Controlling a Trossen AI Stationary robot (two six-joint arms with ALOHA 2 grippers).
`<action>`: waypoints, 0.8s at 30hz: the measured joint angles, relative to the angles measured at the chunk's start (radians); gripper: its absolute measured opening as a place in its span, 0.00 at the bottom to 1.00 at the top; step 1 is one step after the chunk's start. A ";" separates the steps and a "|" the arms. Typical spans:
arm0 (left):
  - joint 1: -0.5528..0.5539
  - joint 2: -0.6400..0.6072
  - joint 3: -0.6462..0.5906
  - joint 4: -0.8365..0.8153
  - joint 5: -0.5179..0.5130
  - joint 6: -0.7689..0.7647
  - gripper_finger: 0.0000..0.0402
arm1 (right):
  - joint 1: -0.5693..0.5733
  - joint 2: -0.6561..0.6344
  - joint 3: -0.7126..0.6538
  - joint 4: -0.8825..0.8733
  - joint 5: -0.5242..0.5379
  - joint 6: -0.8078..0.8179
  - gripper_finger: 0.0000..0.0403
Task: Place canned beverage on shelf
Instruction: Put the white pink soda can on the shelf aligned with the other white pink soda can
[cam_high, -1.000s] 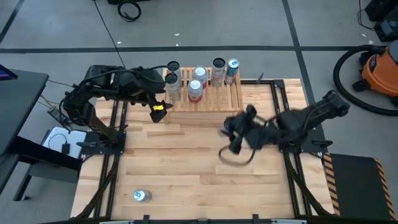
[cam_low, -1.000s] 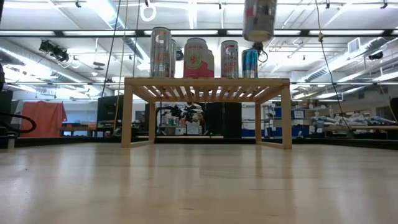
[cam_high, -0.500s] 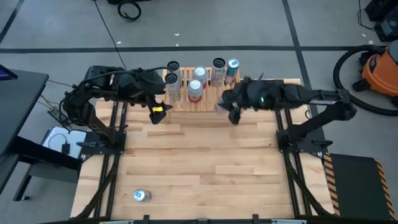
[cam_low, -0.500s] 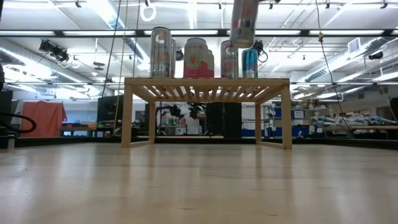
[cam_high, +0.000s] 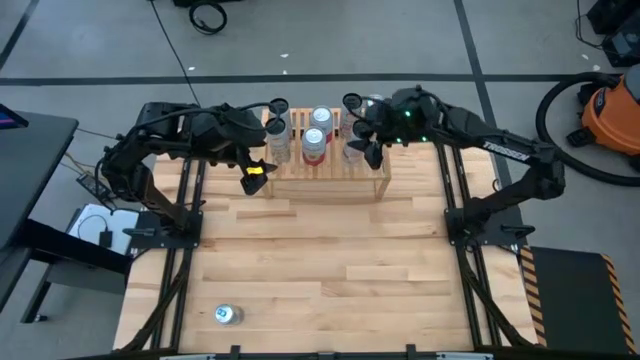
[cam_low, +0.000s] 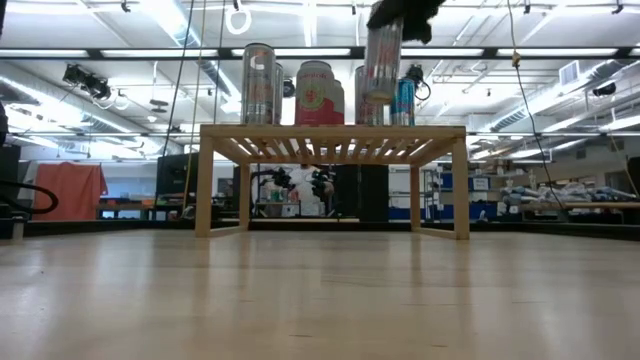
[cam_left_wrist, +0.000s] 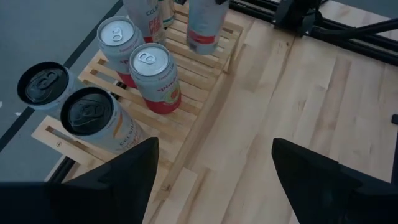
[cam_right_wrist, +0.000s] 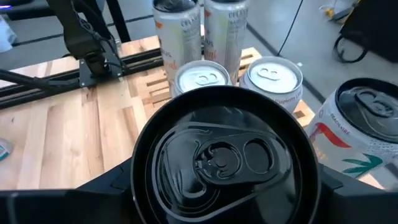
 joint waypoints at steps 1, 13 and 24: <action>0.000 0.000 0.000 0.000 0.000 0.000 0.79 | -0.017 0.008 0.000 0.002 -0.025 -0.002 0.65; 0.000 0.000 0.000 0.000 0.000 0.037 0.79 | -0.084 0.136 0.036 -0.007 -0.121 -0.027 0.65; 0.000 0.000 0.000 0.000 0.000 0.053 0.79 | -0.091 0.147 0.049 -0.037 -0.061 -0.075 0.65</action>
